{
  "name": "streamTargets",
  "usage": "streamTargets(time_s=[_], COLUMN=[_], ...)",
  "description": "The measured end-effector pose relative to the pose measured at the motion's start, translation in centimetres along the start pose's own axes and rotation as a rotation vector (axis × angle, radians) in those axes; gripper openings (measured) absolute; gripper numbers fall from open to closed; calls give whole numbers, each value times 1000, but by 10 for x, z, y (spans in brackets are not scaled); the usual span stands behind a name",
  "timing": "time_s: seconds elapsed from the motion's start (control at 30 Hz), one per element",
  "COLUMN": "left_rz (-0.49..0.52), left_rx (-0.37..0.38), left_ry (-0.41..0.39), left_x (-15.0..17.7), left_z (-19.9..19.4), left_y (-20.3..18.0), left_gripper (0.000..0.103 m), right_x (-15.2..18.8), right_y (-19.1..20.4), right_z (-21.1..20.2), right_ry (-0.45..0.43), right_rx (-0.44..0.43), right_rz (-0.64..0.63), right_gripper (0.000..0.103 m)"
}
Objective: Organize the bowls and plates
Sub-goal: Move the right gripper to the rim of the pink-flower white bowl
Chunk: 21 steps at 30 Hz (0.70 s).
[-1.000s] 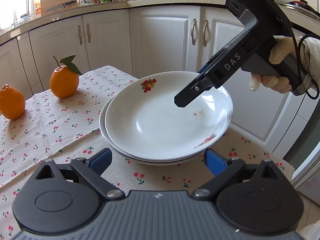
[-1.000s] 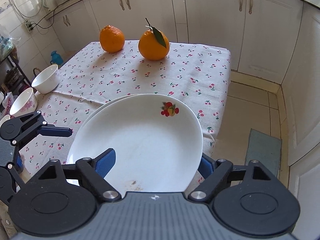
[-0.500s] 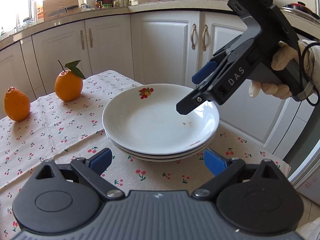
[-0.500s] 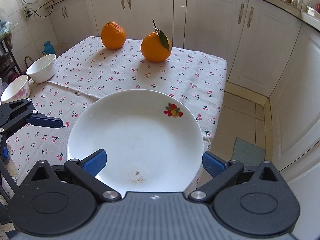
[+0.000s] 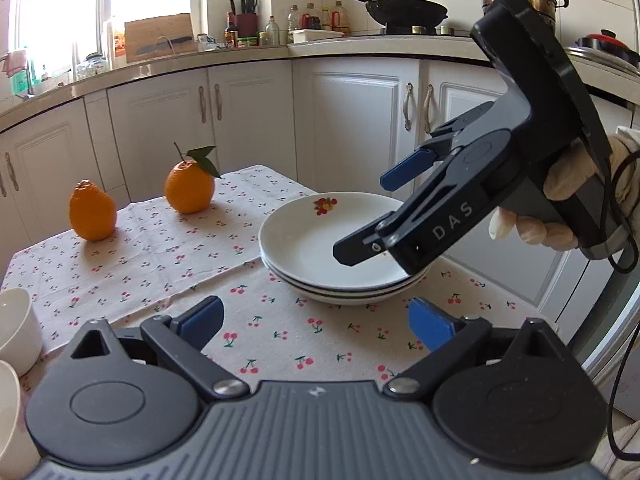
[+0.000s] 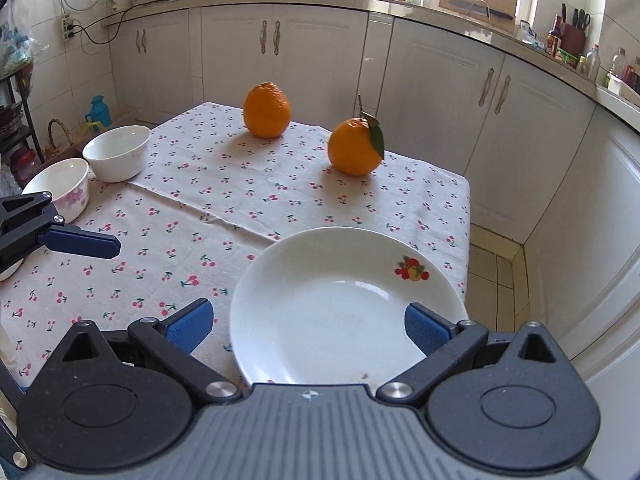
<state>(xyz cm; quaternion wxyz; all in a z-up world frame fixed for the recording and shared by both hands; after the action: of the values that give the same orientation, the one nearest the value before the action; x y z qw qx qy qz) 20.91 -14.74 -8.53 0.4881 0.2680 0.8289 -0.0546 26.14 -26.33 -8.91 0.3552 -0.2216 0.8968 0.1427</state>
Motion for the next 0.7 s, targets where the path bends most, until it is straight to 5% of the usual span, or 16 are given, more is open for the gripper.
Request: streamTargets(time_s=[0.7], left_rz=[-83], left_rx=[-254], left_ry=[3], left_x=[75], left_z=[-111], left_y=[108], left_gripper=[99], right_x=[-23], right_y=[171], right_z=[33], right_ry=[-82], right_rx=[-132], right_rz=[-140], right_gripper=[103])
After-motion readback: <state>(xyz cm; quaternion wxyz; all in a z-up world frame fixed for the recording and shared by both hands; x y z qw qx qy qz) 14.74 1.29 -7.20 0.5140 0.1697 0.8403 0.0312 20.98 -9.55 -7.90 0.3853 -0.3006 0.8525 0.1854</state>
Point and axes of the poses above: each gripper's, at about its wrist camera, not at the fingertips, and z roughly the way its jaws point, y to its left, x to its underside, the point moved 10 cm from there along z, roughly the way its jaws point, and after that the axes turned 14 degrees about -x, right-handed, at the moved point
